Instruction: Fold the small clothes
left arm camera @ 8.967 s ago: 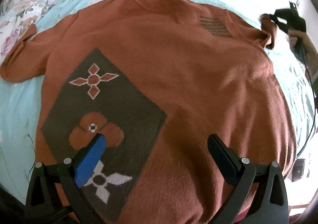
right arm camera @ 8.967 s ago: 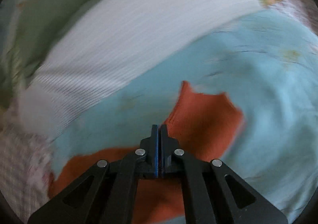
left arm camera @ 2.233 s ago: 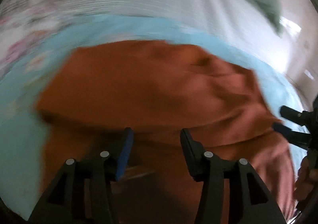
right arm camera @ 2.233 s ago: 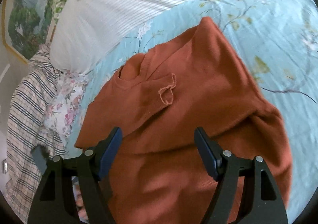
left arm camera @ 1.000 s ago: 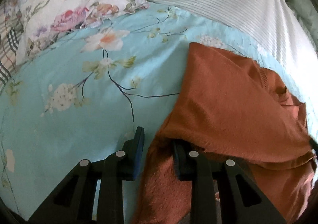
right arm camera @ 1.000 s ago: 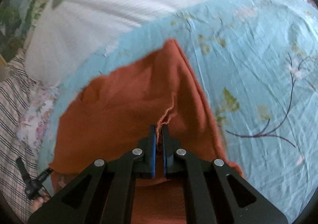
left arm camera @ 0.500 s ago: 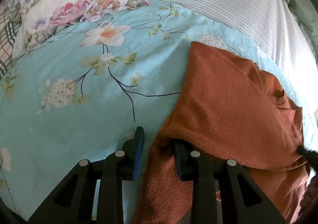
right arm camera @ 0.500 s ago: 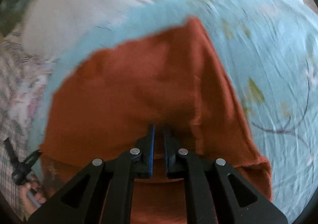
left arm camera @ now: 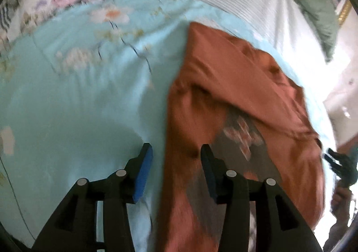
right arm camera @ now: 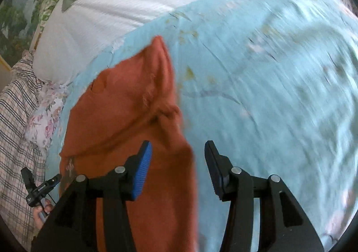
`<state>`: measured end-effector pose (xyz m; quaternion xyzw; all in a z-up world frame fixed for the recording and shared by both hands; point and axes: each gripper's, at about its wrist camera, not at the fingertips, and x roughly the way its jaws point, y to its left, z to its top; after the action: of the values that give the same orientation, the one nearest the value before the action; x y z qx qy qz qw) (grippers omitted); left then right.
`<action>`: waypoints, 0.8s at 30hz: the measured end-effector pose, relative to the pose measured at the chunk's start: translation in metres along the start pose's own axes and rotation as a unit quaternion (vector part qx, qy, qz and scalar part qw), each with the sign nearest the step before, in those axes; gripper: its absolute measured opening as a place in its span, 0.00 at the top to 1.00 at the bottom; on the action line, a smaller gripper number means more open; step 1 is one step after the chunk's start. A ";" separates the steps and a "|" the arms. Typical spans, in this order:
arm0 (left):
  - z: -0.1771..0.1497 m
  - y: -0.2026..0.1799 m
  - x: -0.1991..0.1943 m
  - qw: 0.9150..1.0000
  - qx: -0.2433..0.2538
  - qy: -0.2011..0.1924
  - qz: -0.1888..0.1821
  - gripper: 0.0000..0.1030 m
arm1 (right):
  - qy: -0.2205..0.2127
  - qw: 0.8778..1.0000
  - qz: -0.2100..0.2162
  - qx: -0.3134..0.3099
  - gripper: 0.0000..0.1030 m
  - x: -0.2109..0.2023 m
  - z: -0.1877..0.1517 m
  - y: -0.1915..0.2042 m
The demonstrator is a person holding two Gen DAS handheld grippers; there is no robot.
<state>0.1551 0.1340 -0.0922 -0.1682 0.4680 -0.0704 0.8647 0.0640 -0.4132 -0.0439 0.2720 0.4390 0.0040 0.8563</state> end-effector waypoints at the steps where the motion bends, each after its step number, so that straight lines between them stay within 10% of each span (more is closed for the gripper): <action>1: -0.006 0.000 -0.003 1.000 0.003 0.004 -0.010 0.54 | 0.011 1.000 0.018 0.003 0.51 0.003 -0.006 -0.002; 6: -0.048 0.001 -0.024 0.996 0.009 0.028 -0.081 0.51 | 0.062 0.990 0.123 -0.030 0.51 -0.010 -0.055 0.008; 16: -0.134 0.018 -0.068 0.983 -0.006 0.044 -0.178 0.51 | 0.101 0.970 0.203 -0.090 0.51 -0.040 -0.133 0.020; 24: -0.161 0.006 -0.061 0.982 0.031 0.085 -0.167 0.56 | 0.088 0.969 0.218 -0.079 0.56 -0.042 -0.153 0.016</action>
<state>-0.0125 0.1207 -0.1277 -0.2104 0.5025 -0.2419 0.8029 -0.0729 -0.3396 -0.0767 0.2910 0.4407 0.2491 0.8118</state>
